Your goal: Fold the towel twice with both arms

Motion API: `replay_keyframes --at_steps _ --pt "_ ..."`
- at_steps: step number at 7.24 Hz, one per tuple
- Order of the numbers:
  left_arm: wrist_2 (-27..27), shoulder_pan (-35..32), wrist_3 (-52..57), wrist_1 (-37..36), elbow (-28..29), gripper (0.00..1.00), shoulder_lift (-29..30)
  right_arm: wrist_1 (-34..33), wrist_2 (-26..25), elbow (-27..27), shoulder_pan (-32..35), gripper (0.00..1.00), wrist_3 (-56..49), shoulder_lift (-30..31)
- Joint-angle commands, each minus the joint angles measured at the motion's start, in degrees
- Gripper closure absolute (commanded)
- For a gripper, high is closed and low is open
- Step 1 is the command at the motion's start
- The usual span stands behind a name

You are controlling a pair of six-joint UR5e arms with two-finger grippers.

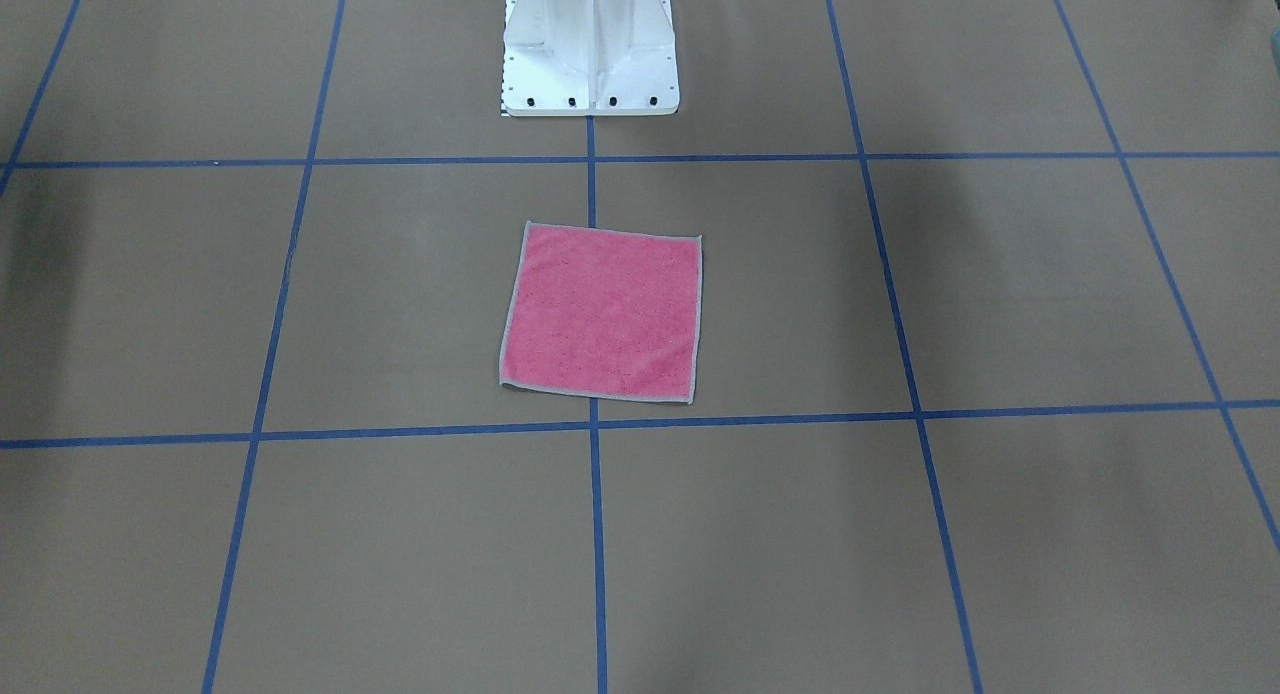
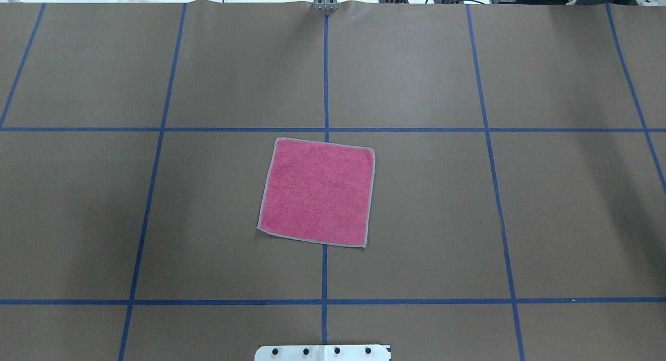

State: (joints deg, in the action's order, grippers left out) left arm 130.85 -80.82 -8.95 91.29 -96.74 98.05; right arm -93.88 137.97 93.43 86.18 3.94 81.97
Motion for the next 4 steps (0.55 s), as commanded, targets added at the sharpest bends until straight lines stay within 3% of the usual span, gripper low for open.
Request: replay_keyframes --at_steps 1,3,4 --pt "0.19 1.63 -9.57 0.03 -0.20 0.00 7.57 0.19 -0.25 -0.27 -6.17 0.00 14.18 -8.11" --pt "4.11 6.78 -15.44 0.82 -0.03 0.00 10.92 1.93 1.50 0.78 -8.21 0.00 19.42 -10.34" --pt "4.84 11.00 -24.18 2.30 -0.20 0.00 12.68 8.56 1.60 0.09 -10.74 0.00 19.87 -9.04"
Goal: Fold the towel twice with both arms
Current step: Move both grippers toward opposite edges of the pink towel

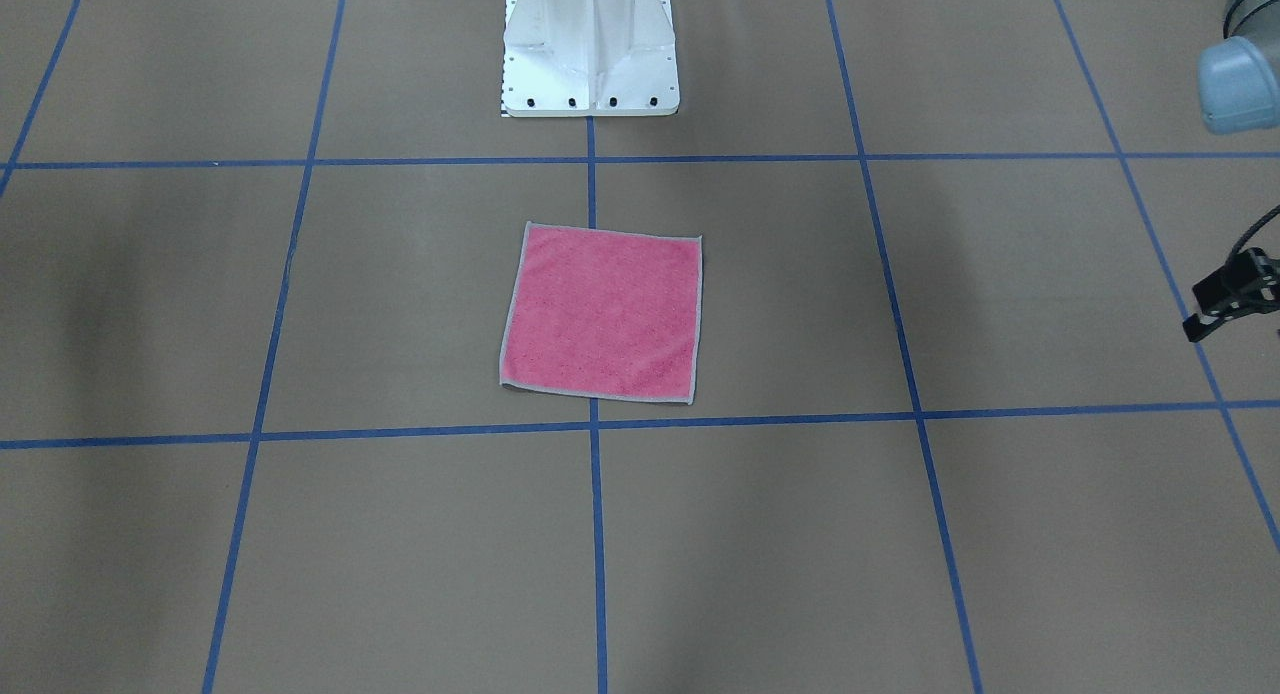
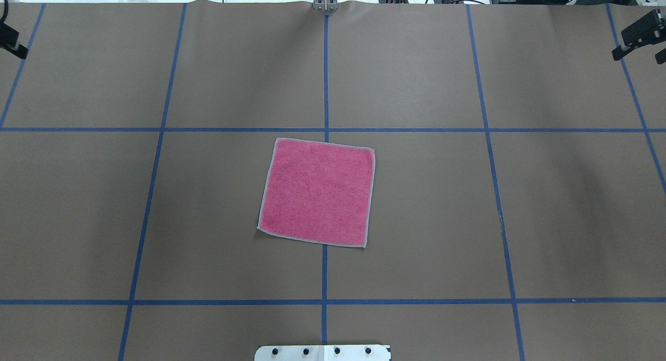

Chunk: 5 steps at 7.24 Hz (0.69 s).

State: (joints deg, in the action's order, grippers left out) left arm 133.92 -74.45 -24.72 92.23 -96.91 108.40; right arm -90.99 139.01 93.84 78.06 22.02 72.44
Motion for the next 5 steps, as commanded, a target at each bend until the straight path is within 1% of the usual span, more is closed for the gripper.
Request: replay_keyframes --at_steps 1,2,3,4,5 --pt "1.70 9.36 -19.37 6.24 0.14 0.00 3.82 8.26 0.56 0.03 -3.78 0.00 9.98 0.77" --pt "0.74 14.46 -28.71 15.51 1.36 0.00 3.66 12.73 0.47 0.38 -6.22 0.00 19.55 0.60" --pt "-2.92 18.69 -39.24 22.05 2.15 0.00 3.83 19.73 0.47 0.30 -8.60 0.00 28.43 0.95" --pt "-7.74 23.17 -49.96 27.16 1.81 0.00 3.84 27.28 -0.66 0.30 -12.36 0.00 38.61 0.95" --pt "-9.79 25.56 -57.03 29.56 1.38 0.00 3.84 34.49 -3.54 0.30 -15.53 0.00 48.20 0.95"
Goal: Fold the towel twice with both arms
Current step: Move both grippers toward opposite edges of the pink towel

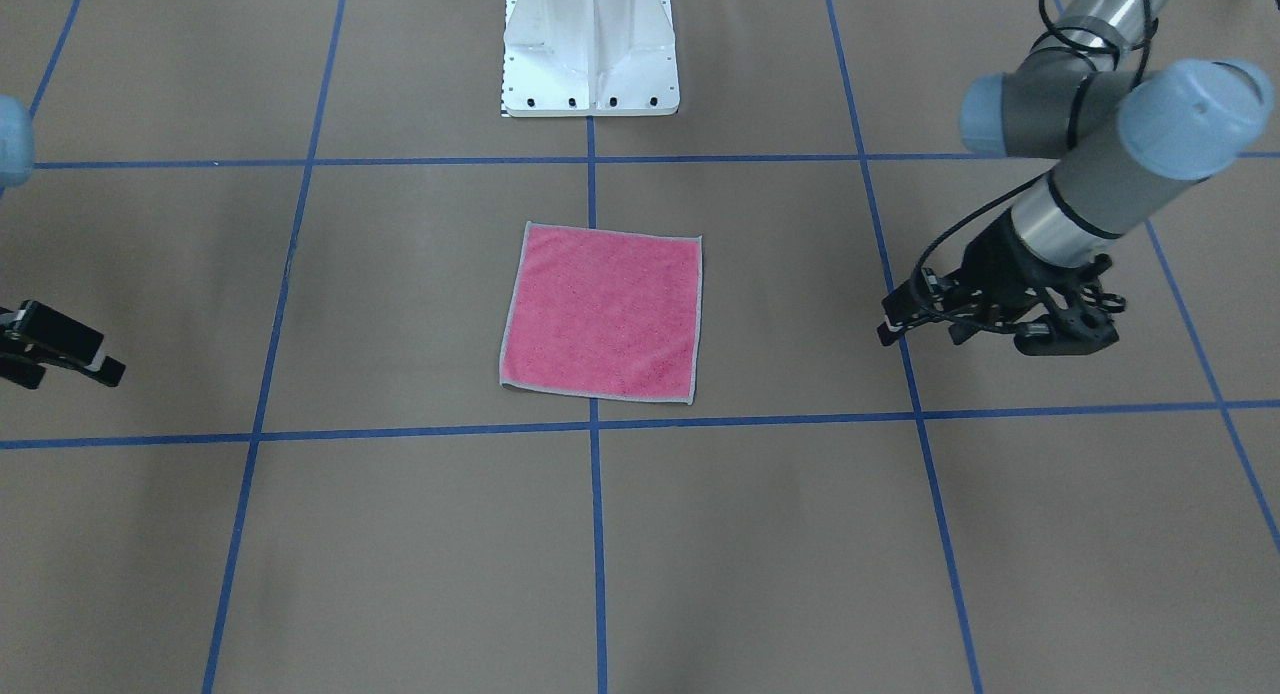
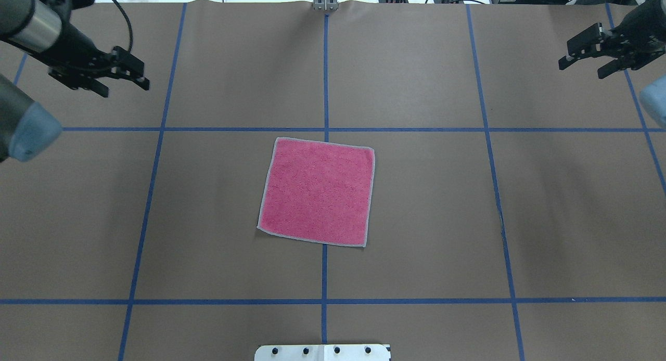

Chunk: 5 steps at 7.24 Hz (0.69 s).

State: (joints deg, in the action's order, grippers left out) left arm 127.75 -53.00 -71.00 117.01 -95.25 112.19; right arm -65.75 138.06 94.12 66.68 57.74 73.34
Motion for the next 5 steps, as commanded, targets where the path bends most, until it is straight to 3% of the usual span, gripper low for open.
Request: replay_keyframes --at_steps 1,2,5 --pt "-3.74 6.22 -14.83 4.89 -1.16 0.00 0.22 15.76 -5.57 0.28 -7.84 0.00 20.23 1.70" --pt "-3.83 8.07 -18.26 4.81 -2.82 0.00 0.22 23.22 -7.69 0.37 -10.75 0.00 23.09 3.72" --pt "-9.25 15.97 -24.43 4.54 -5.29 0.00 1.36 25.49 -7.89 2.64 -18.22 0.00 30.03 2.61"
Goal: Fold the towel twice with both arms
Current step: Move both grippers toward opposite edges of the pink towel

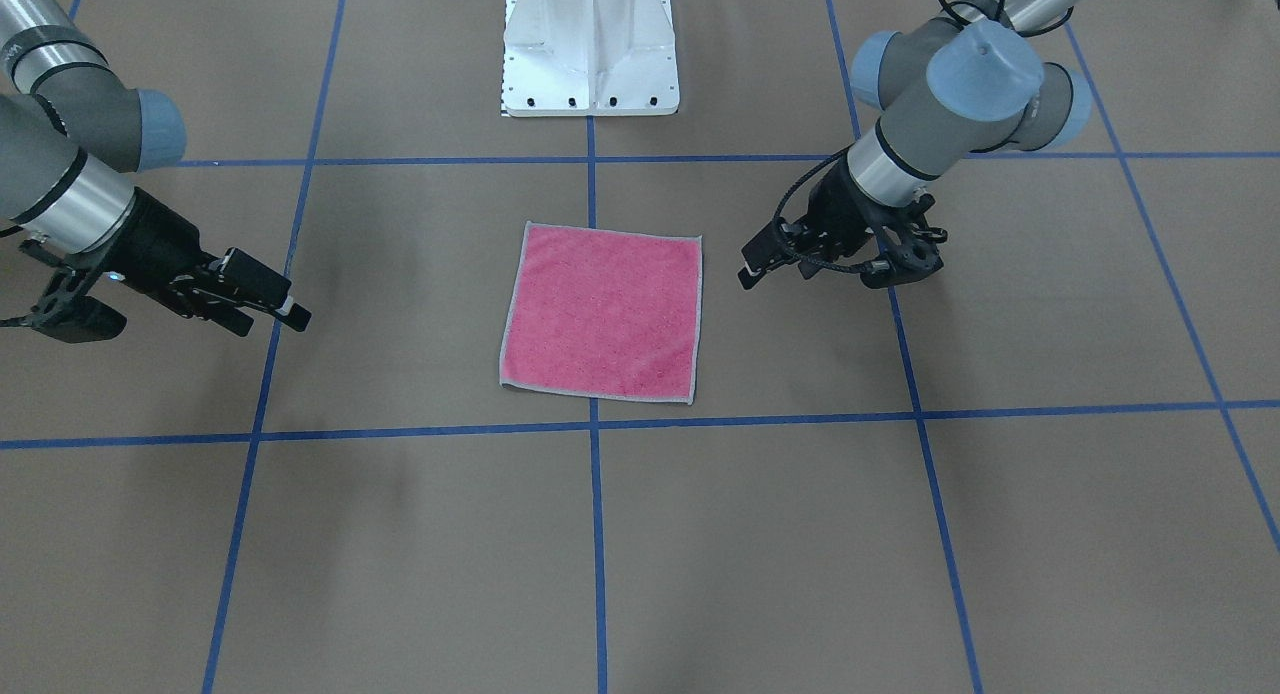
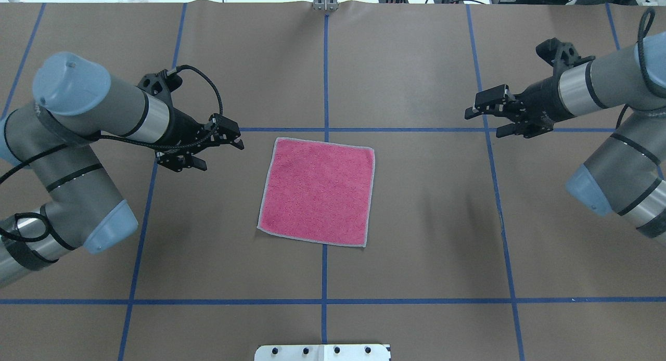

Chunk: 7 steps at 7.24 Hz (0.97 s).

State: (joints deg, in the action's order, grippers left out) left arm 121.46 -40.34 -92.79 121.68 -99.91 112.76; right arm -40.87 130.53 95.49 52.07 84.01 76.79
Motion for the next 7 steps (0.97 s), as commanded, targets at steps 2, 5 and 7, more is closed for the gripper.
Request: replay_keyframes --at_steps 2,5,7 --pt "-5.44 7.28 -2.84 -0.21 -0.28 0.00 0.97 -0.17 -2.63 2.06 -8.96 0.01 7.91 -2.52" --pt "-5.88 8.96 -3.28 -0.21 0.77 0.01 1.23 -5.51 -8.36 2.15 -16.20 0.01 7.83 -6.46" --pt "-8.41 11.15 -3.28 -0.13 2.35 0.07 1.32 -5.71 -8.36 2.15 -17.26 0.01 7.92 -6.65"
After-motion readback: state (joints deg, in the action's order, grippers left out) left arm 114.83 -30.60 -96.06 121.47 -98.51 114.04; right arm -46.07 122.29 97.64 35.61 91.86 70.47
